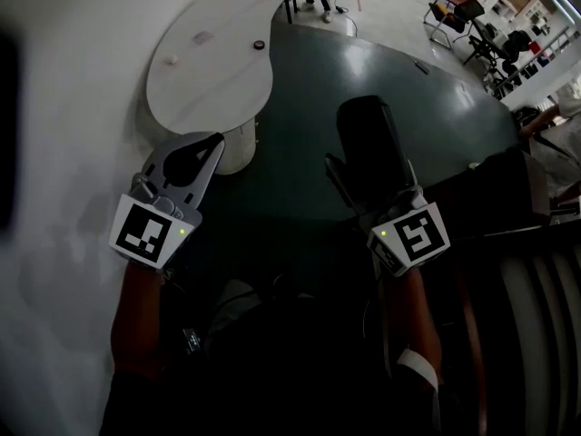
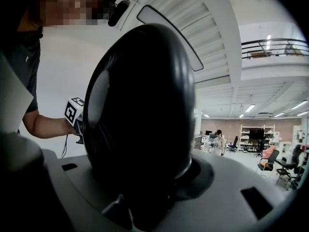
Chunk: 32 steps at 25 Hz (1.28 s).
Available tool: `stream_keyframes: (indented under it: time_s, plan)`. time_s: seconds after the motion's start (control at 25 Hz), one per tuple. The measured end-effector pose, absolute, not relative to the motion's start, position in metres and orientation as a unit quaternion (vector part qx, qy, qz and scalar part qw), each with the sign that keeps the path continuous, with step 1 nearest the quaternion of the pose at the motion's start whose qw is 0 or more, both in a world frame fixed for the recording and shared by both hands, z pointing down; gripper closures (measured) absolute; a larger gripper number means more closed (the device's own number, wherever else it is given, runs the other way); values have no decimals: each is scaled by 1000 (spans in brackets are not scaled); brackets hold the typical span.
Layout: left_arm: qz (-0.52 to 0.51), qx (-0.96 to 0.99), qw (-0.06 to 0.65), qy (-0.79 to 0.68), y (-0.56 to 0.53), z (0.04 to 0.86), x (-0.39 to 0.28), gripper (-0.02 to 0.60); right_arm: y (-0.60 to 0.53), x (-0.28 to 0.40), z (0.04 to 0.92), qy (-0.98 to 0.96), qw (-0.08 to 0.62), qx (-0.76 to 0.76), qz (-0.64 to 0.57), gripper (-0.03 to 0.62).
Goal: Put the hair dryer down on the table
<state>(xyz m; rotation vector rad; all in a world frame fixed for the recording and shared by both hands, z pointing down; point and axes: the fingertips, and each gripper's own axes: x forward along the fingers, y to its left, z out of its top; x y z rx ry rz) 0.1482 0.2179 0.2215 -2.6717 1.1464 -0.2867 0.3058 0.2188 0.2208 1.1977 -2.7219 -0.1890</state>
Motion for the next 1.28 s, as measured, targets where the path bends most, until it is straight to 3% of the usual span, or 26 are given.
stream_keyframes:
  time_s: [0.48,1.28]
  plan:
    - [-80,-921,97,370,164,223,133,577,178,290,212,-899,93,423,-63,370]
    - [-56,-927,84,362,107,211,10,576,128,172,197,-894,86,436,-64,370]
